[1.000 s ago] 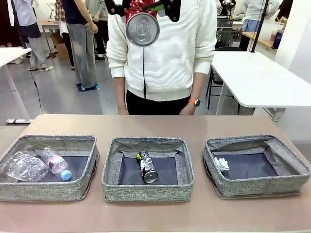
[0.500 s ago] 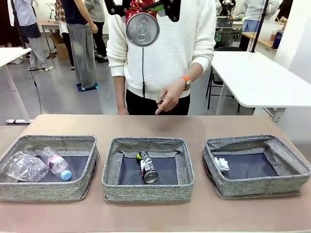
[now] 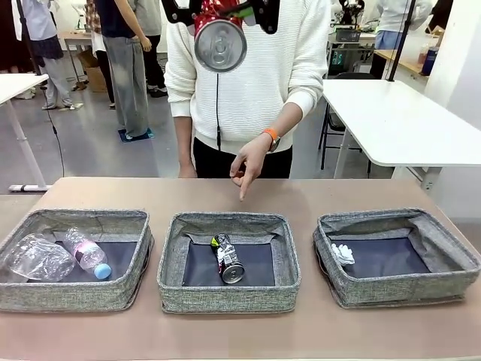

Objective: Sort the waste into the appropriate baskets.
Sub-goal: Place the picked waste into the Fabric basket indicated by the person.

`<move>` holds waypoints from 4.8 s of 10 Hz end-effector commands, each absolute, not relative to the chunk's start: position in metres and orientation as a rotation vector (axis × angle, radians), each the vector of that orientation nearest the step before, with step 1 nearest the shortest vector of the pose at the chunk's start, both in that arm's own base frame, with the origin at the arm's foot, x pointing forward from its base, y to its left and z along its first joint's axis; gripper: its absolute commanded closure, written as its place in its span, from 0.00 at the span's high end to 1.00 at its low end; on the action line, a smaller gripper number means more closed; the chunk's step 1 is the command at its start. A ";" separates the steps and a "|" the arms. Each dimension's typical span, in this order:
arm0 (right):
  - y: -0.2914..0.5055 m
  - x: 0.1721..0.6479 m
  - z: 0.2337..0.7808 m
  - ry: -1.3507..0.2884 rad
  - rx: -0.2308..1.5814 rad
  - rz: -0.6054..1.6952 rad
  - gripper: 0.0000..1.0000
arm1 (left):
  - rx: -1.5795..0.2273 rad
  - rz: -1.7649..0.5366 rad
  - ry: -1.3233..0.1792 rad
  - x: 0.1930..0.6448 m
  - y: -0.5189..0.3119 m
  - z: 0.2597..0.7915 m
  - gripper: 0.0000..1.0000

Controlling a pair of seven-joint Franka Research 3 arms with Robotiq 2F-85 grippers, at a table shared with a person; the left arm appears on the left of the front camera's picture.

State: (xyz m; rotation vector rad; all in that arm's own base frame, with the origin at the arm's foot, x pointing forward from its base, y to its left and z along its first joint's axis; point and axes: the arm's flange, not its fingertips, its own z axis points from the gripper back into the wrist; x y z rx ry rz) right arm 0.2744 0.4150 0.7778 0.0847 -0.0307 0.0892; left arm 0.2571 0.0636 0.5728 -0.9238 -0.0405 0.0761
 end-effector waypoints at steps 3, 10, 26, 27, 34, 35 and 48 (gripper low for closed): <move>0.415 0.274 0.778 -0.031 0.085 0.089 0.00 | -0.931 0.057 -0.045 0.255 0.065 0.571 1.00; 0.401 0.343 0.505 -0.108 0.117 0.241 0.00 | -0.931 0.057 -0.045 0.255 0.065 0.571 1.00; 0.393 0.361 0.461 0.112 0.093 0.200 1.00 | -0.931 0.057 -0.045 0.255 0.065 0.571 1.00; 0.393 0.361 0.461 0.114 0.094 0.197 1.00 | -0.931 0.057 -0.045 0.255 0.065 0.571 1.00; 0.363 0.360 0.514 0.354 0.421 0.197 1.00 | -0.931 0.057 -0.045 0.255 0.065 0.571 1.00; 0.337 0.356 0.543 0.389 0.521 0.219 1.00 | -0.931 0.057 -0.045 0.255 0.065 0.571 1.00; -0.062 0.253 0.543 -0.109 1.296 -0.320 1.00 | -0.931 0.057 -0.045 0.255 0.065 0.571 1.00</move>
